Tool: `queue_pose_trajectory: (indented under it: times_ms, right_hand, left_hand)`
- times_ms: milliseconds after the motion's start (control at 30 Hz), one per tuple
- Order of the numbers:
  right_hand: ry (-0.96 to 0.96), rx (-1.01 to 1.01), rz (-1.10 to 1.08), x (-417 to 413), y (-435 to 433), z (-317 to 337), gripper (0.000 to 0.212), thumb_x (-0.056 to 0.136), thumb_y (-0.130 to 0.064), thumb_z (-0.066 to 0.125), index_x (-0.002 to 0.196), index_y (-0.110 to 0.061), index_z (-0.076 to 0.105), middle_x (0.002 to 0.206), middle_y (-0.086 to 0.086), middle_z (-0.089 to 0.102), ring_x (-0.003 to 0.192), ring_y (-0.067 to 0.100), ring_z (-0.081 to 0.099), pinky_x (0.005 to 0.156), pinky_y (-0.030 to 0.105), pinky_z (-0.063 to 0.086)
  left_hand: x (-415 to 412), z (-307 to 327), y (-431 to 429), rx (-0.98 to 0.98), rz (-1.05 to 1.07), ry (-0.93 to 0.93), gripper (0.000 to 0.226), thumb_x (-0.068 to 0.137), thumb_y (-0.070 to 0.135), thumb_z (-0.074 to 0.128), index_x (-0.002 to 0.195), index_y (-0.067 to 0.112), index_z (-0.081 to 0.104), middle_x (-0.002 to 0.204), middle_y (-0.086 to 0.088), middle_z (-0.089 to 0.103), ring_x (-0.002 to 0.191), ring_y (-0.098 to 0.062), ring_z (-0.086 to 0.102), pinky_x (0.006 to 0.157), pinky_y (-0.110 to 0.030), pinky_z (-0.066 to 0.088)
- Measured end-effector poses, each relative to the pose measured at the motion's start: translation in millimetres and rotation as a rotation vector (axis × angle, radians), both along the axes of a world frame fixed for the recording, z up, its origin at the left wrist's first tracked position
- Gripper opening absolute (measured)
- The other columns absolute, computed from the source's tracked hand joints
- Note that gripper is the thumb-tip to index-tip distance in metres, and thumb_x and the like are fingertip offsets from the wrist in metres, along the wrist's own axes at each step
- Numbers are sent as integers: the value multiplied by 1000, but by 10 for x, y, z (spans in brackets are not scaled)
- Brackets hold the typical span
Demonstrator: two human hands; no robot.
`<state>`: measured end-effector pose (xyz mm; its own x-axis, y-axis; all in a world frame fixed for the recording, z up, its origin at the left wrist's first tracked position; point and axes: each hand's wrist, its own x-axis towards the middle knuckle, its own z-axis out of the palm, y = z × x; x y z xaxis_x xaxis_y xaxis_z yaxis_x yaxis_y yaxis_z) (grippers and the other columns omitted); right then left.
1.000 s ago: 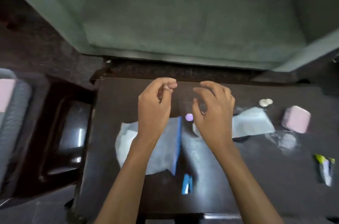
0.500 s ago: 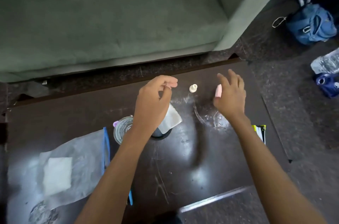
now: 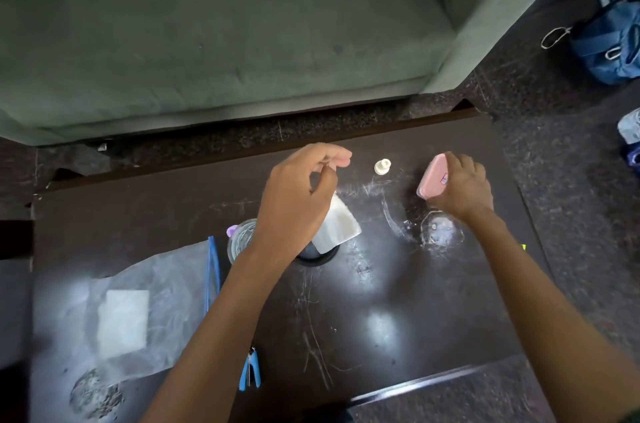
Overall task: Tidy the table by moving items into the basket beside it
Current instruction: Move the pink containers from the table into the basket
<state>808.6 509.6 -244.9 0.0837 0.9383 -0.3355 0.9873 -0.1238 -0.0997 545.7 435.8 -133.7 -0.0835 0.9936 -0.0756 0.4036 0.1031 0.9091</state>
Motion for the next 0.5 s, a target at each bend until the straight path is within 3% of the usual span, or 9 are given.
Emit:
queue_pose_trajectory:
  times_ms: [133, 200, 267, 333, 433, 500]
  right_hand:
    - [160, 220, -67, -561, 57, 562, 94, 56, -36, 84, 134, -9, 39, 128, 19, 43, 115, 40, 39, 97, 46, 36]
    - [258, 286, -30, -1002, 52, 856, 95, 54, -41, 84, 133, -11, 41, 125, 17, 44, 114, 38, 40, 97, 44, 35]
    - [343, 303, 32, -1533, -19, 1116, 95, 54, -45, 82, 133, -14, 40, 125, 14, 43, 114, 37, 39, 97, 43, 35]
    - [408, 278, 94, -2107, -162, 1311, 96, 53, -49, 80, 134, -17, 40, 124, 11, 43, 114, 34, 39, 97, 42, 34]
    - [498, 209, 186, -2896, -455, 1441, 93, 51, -55, 78, 130, -20, 42, 120, 6, 44, 113, 30, 39, 95, 39, 34]
    - [561, 145, 240, -3382, -683, 1445, 91, 50, -57, 77, 127, -22, 44, 117, 3, 44, 111, 27, 38, 94, 38, 35]
  left_hand:
    - [-322, 118, -122, 51, 64, -12, 26, 89, 2, 51, 96, 21, 67, 97, 13, 69, 90, 6, 60, 54, -3, 34]
    - [-566, 148, -209, 89, 115, 15, 25, 85, 3, 54, 98, 21, 66, 99, 14, 68, 93, 4, 59, 69, -7, 41]
    - [-865, 144, -317, 105, 158, 108, 35, 79, 10, 57, 107, 30, 61, 106, 18, 63, 104, -5, 58, 94, -31, 45]
    - [-1184, 129, -469, 63, 171, 200, 58, 71, 19, 62, 125, 38, 48, 120, 19, 57, 115, -12, 52, 102, -43, 38]
    - [-1622, 67, -692, -33, 228, 233, 89, 66, 24, 75, 141, 37, 28, 141, 16, 43, 129, -12, 38, 103, -33, 27]
    - [-1937, 11, -870, -53, 301, 262, 100, 62, 28, 81, 144, 35, 23, 143, 19, 37, 131, -10, 33, 101, -29, 23]
